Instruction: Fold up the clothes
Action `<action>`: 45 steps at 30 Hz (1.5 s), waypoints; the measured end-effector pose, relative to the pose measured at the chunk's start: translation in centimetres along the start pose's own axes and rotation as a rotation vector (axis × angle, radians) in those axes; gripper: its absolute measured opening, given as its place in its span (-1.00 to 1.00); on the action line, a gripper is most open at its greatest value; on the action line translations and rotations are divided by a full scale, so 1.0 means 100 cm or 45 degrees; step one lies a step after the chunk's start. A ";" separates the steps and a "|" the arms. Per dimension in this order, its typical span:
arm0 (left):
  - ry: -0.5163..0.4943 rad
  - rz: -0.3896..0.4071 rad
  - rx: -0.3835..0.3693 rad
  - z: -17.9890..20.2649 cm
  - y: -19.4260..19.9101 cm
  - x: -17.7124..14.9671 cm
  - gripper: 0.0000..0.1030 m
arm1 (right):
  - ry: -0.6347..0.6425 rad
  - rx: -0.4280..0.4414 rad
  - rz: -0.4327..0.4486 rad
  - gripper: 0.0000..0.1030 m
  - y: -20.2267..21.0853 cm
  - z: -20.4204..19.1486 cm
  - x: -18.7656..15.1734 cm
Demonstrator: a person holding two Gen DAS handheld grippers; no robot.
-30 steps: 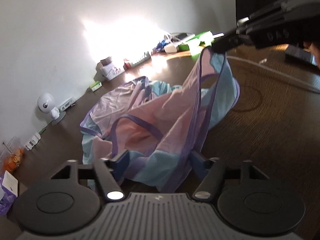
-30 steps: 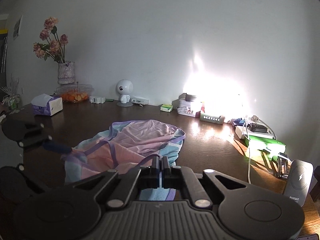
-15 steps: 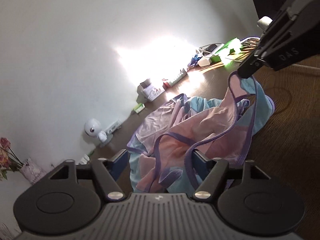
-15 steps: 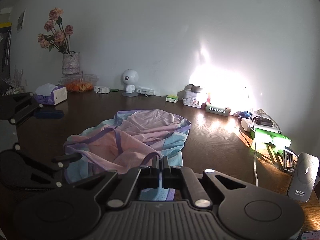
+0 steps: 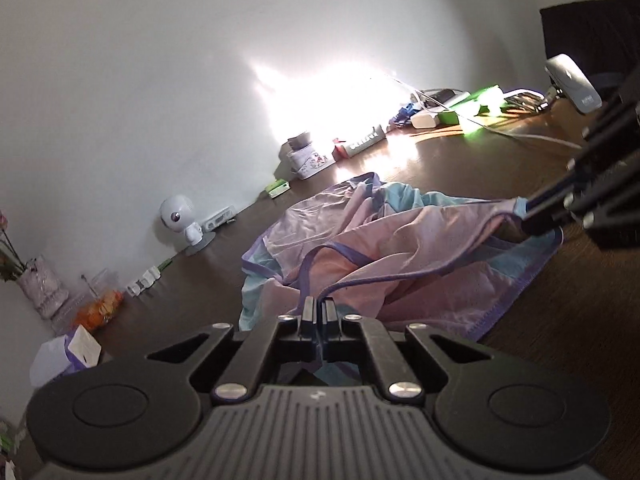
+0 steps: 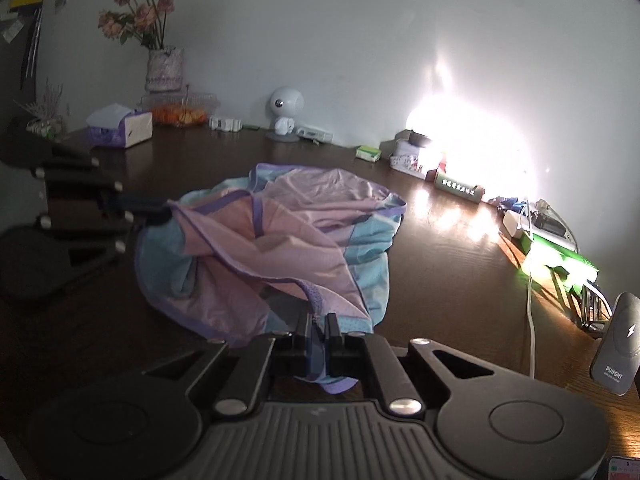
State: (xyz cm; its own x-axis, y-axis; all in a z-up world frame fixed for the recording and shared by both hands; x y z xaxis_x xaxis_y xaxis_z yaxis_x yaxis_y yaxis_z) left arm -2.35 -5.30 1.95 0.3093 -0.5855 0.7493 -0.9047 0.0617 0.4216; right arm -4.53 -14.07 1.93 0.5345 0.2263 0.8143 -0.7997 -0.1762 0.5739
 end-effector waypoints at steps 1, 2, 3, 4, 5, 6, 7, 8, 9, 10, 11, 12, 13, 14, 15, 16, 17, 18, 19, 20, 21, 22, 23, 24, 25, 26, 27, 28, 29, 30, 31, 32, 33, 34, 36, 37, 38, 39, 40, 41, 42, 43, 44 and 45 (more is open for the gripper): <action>0.014 0.000 0.007 -0.002 0.003 0.000 -0.96 | 0.021 -0.019 -0.002 -0.81 -0.002 -0.003 -0.002; 0.024 -0.001 0.016 -0.003 0.004 0.000 -0.96 | 0.050 -0.040 -0.001 -0.76 -0.004 -0.008 -0.004; 0.035 -0.004 0.026 -0.004 0.006 0.000 -0.96 | 0.076 -0.052 -0.001 -0.71 -0.005 -0.012 -0.006; 0.045 -0.003 0.032 -0.006 0.007 0.000 -0.96 | 0.100 -0.051 0.003 -0.69 -0.006 -0.015 -0.007; 0.056 0.000 0.035 -0.008 0.008 0.001 -0.96 | 0.118 -0.048 0.007 -0.65 -0.006 -0.018 -0.007; 0.067 0.004 0.039 -0.010 0.010 0.001 -0.96 | 0.132 -0.048 0.010 -0.58 -0.008 -0.021 -0.007; 0.077 0.007 0.043 -0.012 0.011 0.002 -0.96 | 0.150 -0.052 0.008 -0.57 -0.011 -0.023 -0.007; 0.082 0.010 0.046 -0.013 0.012 0.002 -0.96 | 0.170 -0.067 0.002 -0.57 -0.015 -0.025 -0.008; 0.082 0.014 0.049 -0.014 0.014 0.003 -0.96 | 0.180 -0.085 -0.007 -0.58 -0.018 -0.026 -0.009; 0.083 0.017 0.052 -0.015 0.016 0.003 -0.96 | 0.186 -0.099 -0.018 -0.59 -0.020 -0.026 -0.009; 0.082 0.018 0.058 -0.016 0.017 0.003 -0.96 | 0.191 -0.113 -0.030 -0.80 -0.023 -0.026 -0.009; 0.081 0.020 0.065 -0.017 0.018 0.003 -0.96 | 0.184 -0.119 -0.041 -0.98 -0.024 -0.025 -0.009; 0.083 0.023 0.072 -0.019 0.019 0.003 -0.96 | 0.166 -0.110 -0.047 -0.98 -0.022 -0.024 -0.008; 0.086 0.026 0.077 -0.020 0.021 0.004 -0.96 | 0.153 -0.097 -0.041 -0.99 -0.019 -0.022 -0.007; 0.084 0.037 0.087 -0.023 0.024 0.006 -0.96 | 0.141 -0.089 -0.025 -0.99 -0.014 -0.020 -0.004; 0.080 0.052 0.098 -0.025 0.026 0.008 -0.96 | 0.132 -0.092 -0.001 -0.99 -0.008 -0.017 -0.001; 0.073 0.074 0.114 -0.028 0.031 0.012 -0.96 | 0.127 -0.097 0.032 -0.99 -0.001 -0.014 0.004; 0.062 0.099 0.131 -0.032 0.035 0.018 -0.96 | 0.118 -0.097 0.070 -0.99 0.008 -0.010 0.010; 0.049 0.135 0.149 -0.038 0.041 0.027 -0.96 | 0.106 -0.090 0.112 -0.99 0.018 -0.005 0.020; 0.055 0.172 0.138 -0.046 0.049 0.038 -0.96 | 0.097 -0.079 0.157 -0.99 0.029 0.000 0.032; 0.073 0.206 0.109 -0.055 0.057 0.049 -0.96 | 0.097 -0.079 0.208 -0.99 0.042 0.005 0.044; 0.091 0.241 0.079 -0.065 0.066 0.060 -0.96 | 0.106 -0.088 0.265 -0.99 0.057 0.009 0.058; 0.137 0.277 0.019 -0.075 0.075 0.070 -0.96 | 0.115 -0.098 0.322 -0.99 0.072 0.012 0.072; 0.173 0.308 -0.024 -0.084 0.085 0.077 -0.96 | 0.117 -0.100 0.377 -0.99 0.088 0.016 0.085; 0.193 0.335 -0.048 -0.091 0.094 0.083 -0.96 | 0.114 -0.089 0.423 -0.99 0.104 0.019 0.096; 0.213 0.363 -0.071 -0.098 0.102 0.089 -0.96 | 0.113 -0.074 0.461 -0.99 0.119 0.023 0.105; 0.218 0.374 -0.073 -0.103 0.107 0.092 -0.96 | 0.117 -0.063 0.492 -0.99 0.132 0.026 0.113; 0.214 0.376 -0.061 -0.107 0.108 0.095 -0.96 | 0.126 -0.058 0.512 -0.99 0.140 0.028 0.118; 0.215 0.364 -0.060 -0.110 0.106 0.096 -0.96 | 0.139 -0.058 0.517 -0.99 0.143 0.029 0.122; 0.219 0.330 -0.077 -0.113 0.096 0.094 -0.96 | 0.151 -0.060 0.511 -0.99 0.141 0.031 0.125; 0.224 0.287 -0.100 -0.115 0.084 0.093 -0.96 | 0.161 -0.060 0.492 -0.99 0.136 0.032 0.127; 0.229 0.239 -0.129 -0.116 0.070 0.090 -0.96 | 0.164 -0.053 0.448 -0.99 0.122 0.034 0.128; 0.234 0.179 -0.159 -0.116 0.050 0.086 -0.96 | 0.164 -0.040 0.392 -0.99 0.103 0.036 0.129; 0.239 0.114 -0.187 -0.116 0.027 0.080 -0.96 | 0.163 -0.026 0.336 -0.99 0.084 0.037 0.130; 0.214 0.008 -0.209 -0.117 -0.022 0.074 -0.96 | 0.172 -0.013 0.225 -0.99 0.043 0.039 0.131; 0.188 -0.041 -0.208 -0.117 -0.048 0.073 -0.96 | 0.190 -0.026 0.172 -0.99 0.017 0.037 0.131; 0.172 -0.076 -0.201 -0.117 -0.071 0.076 -0.96 | 0.194 -0.044 0.143 -0.99 -0.006 0.038 0.138; 0.152 -0.096 -0.185 -0.118 -0.095 0.084 -0.96 | 0.185 -0.065 0.138 -0.99 -0.027 0.042 0.150; 0.142 -0.098 -0.163 -0.121 -0.117 0.096 -0.96 | 0.176 -0.087 0.133 -0.99 -0.047 0.047 0.162; 0.128 -0.084 -0.132 -0.129 -0.133 0.113 -0.96 | 0.167 -0.108 0.128 -0.99 -0.068 0.052 0.175; 0.107 -0.065 -0.096 -0.139 -0.146 0.133 -0.96 | 0.158 -0.130 0.124 -0.99 -0.089 0.056 0.187; 0.095 -0.027 -0.049 -0.154 -0.151 0.156 -0.96 | 0.150 -0.165 0.148 -0.99 -0.101 0.061 0.206; 0.088 0.020 0.004 -0.172 -0.151 0.181 -0.96 | 0.144 -0.213 0.201 -0.99 -0.105 0.067 0.230; 0.078 0.087 0.067 -0.190 -0.142 0.208 -0.96 | 0.135 -0.252 0.260 -0.99 -0.103 0.072 0.256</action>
State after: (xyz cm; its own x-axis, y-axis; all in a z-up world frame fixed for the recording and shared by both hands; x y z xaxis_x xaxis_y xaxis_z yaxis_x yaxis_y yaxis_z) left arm 22.51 -2.95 21.25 0.2618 -0.5309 0.8060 -0.9380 0.0566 0.3420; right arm 19.32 -13.39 17.51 0.3342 0.3058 0.8915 -0.9309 -0.0408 0.3629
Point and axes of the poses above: each gripper's, at about its wrist camera, not at the fingertips, and y roughly against the way its jaws point, z to its right, x to its top, the point moved 2 cm from there along -y, roughly the way its jaws point, and after that the axes turned 5 degrees about -y, right-handed, at the moved point
